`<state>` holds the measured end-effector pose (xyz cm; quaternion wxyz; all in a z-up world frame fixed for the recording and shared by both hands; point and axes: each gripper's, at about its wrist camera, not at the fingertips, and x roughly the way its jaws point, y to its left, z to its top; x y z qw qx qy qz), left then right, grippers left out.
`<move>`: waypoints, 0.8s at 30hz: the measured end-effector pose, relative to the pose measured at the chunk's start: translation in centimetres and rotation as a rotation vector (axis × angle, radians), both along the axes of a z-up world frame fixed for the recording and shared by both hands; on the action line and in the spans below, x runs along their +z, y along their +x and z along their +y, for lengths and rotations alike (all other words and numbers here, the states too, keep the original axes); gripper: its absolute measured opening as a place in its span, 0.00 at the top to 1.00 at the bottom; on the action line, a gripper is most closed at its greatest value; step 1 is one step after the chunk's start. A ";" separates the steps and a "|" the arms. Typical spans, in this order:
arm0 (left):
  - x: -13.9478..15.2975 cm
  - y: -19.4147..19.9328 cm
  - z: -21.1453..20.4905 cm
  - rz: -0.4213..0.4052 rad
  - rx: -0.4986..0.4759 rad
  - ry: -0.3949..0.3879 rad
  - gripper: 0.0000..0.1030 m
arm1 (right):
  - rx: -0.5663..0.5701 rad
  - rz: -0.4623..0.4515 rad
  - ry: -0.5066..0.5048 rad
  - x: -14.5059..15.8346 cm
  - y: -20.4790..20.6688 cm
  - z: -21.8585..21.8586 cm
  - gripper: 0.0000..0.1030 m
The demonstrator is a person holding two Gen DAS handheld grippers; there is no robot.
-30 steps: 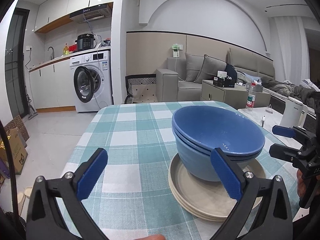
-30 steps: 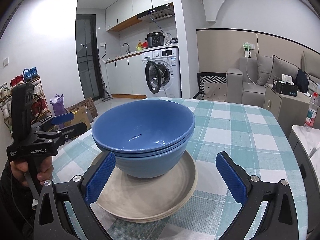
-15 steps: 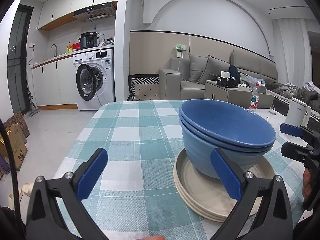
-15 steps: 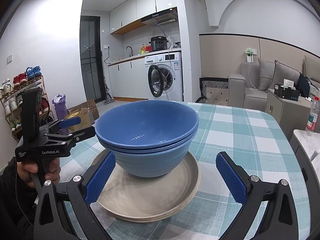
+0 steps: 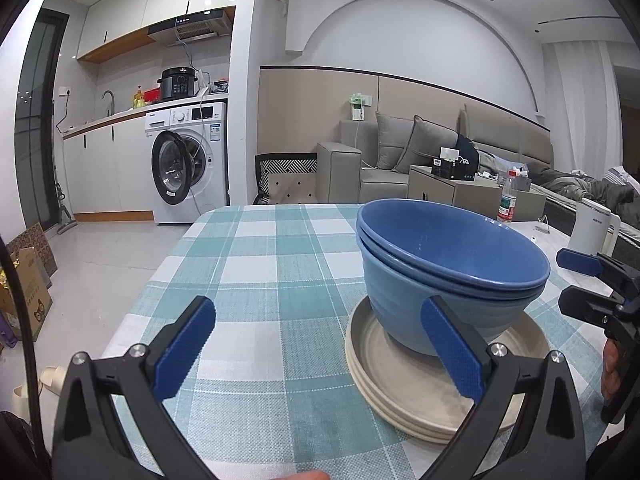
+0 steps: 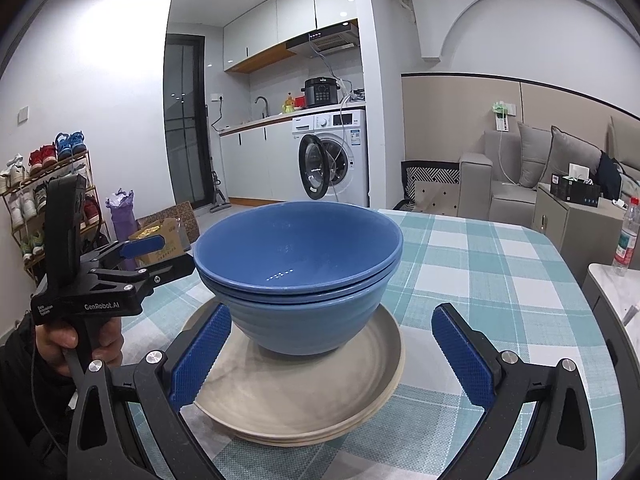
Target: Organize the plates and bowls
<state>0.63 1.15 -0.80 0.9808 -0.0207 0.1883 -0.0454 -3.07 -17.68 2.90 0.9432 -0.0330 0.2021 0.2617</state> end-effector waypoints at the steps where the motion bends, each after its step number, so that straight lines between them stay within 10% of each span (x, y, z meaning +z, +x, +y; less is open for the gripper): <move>1: 0.0 0.0 0.1 -0.002 0.001 -0.003 0.00 | 0.001 -0.004 -0.002 -0.1 0.0 0.1 0.01; 24: 0.3 -0.8 -0.2 -0.036 0.008 0.009 0.00 | 0.012 -0.012 -0.012 -0.6 -0.3 0.5 0.01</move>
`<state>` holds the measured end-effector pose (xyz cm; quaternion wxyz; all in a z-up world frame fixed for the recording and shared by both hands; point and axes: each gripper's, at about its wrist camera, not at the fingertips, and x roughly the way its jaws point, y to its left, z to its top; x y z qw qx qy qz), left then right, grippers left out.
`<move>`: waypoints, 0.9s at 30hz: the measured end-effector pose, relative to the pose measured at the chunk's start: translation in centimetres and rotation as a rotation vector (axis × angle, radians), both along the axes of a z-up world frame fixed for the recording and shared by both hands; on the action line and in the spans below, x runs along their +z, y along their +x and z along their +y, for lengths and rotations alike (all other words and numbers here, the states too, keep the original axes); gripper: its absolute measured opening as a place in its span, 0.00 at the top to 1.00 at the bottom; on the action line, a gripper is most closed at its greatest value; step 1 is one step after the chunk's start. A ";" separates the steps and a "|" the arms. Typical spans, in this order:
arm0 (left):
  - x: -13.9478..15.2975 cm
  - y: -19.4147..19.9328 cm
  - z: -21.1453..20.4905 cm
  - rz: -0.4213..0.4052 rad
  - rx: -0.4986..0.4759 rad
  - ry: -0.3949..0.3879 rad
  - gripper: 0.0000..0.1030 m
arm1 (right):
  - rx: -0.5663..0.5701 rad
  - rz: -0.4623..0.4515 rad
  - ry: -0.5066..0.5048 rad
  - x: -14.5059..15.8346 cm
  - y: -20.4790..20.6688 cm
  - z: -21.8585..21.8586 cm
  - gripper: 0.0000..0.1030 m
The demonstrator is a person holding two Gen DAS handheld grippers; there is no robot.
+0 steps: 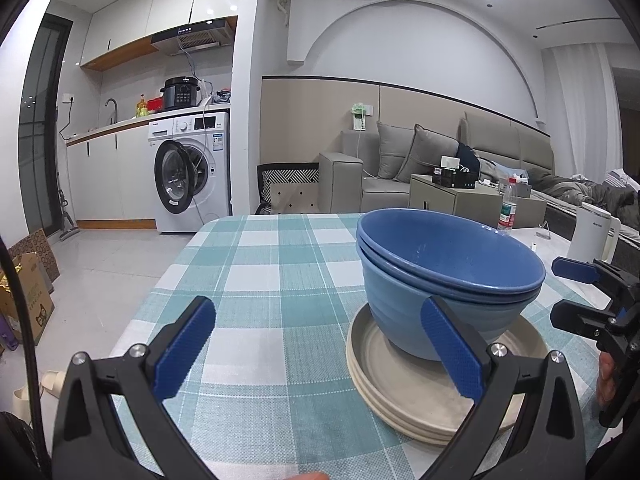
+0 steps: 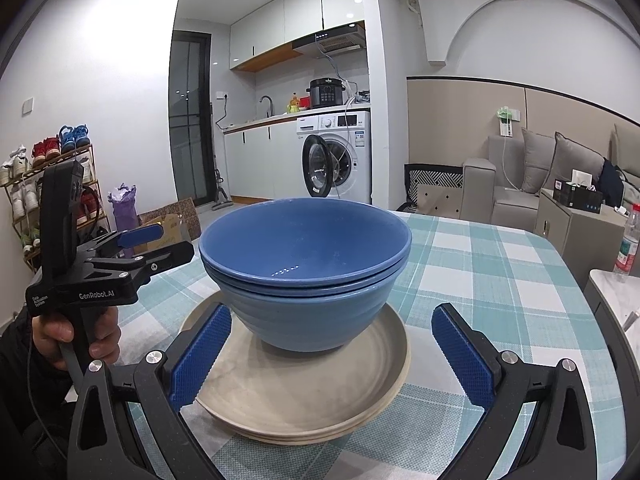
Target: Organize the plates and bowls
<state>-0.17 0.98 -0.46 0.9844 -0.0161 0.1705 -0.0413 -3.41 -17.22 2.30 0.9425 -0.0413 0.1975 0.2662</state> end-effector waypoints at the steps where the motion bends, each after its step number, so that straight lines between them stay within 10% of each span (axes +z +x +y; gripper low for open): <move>1: 0.0 0.0 0.0 0.001 -0.001 0.002 0.00 | -0.002 0.002 0.002 0.0 0.0 0.0 0.01; 27: 0.1 0.1 -0.3 0.001 -0.004 0.013 0.00 | 0.001 0.010 0.005 0.0 0.4 -0.2 0.01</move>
